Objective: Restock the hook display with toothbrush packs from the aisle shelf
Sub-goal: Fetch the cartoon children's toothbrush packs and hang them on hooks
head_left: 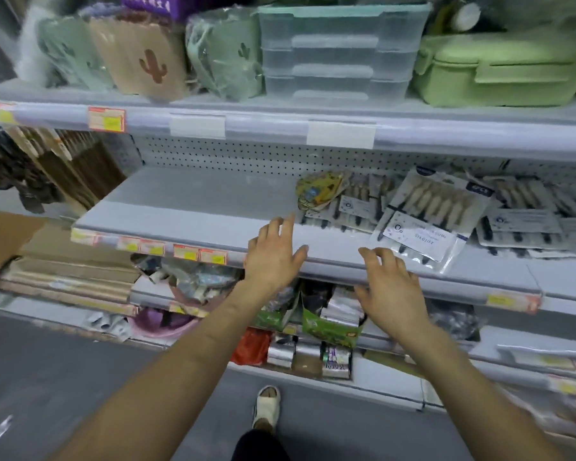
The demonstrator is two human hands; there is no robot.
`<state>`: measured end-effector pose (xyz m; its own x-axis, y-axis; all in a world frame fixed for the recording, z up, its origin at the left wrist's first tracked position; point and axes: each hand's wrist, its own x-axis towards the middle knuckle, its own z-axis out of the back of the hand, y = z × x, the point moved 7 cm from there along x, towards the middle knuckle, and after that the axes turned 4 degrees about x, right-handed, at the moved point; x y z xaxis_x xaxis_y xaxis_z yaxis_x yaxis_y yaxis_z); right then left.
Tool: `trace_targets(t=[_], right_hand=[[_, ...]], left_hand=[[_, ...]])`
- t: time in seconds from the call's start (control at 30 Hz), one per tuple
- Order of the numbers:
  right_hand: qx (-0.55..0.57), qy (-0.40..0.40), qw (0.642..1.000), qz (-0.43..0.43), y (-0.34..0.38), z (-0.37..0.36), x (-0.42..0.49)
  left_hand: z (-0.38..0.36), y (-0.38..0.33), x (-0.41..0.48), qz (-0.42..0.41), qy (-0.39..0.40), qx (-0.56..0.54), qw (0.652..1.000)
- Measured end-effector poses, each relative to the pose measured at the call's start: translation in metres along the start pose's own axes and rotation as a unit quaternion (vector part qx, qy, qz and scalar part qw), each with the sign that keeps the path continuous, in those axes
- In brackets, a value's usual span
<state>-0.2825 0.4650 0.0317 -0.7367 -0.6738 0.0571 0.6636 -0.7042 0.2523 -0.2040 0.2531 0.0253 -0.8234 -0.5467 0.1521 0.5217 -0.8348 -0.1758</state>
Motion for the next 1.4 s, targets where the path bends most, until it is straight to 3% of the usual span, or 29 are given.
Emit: trace_targets(t=[0.23,0.6,0.8,0.93,1.13,1.4], right_hand=[[-0.01,-0.052,0.998,-0.019,-0.001,-0.021,0.043],[-0.035,-0.095,0.995,-0.023,0.015,-0.048,0.1],[-0.033,-0.086,0.995,-0.044,0.006,-0.047,0.116],[-0.023,-0.095,0.994,-0.046,0.005,-0.044,0.127],[-0.001,-0.093,0.995,-0.041,0.017,-0.045,0.164],[0.088,-0.1,0.991,0.008,0.049,-0.068,0.228]], left_hand=[[-0.046,0.019,0.107,-0.068,0.015,0.031,0.997],[-0.082,0.017,0.228,-0.068,0.048,-0.119,0.989],[-0.086,0.007,0.246,-0.069,0.063,-0.129,0.987],[-0.086,0.018,0.252,-0.014,0.075,-0.243,0.967],[-0.071,0.063,0.246,0.08,0.011,-0.323,0.943],[-0.065,0.123,0.2,0.177,-0.048,-0.501,0.846]])
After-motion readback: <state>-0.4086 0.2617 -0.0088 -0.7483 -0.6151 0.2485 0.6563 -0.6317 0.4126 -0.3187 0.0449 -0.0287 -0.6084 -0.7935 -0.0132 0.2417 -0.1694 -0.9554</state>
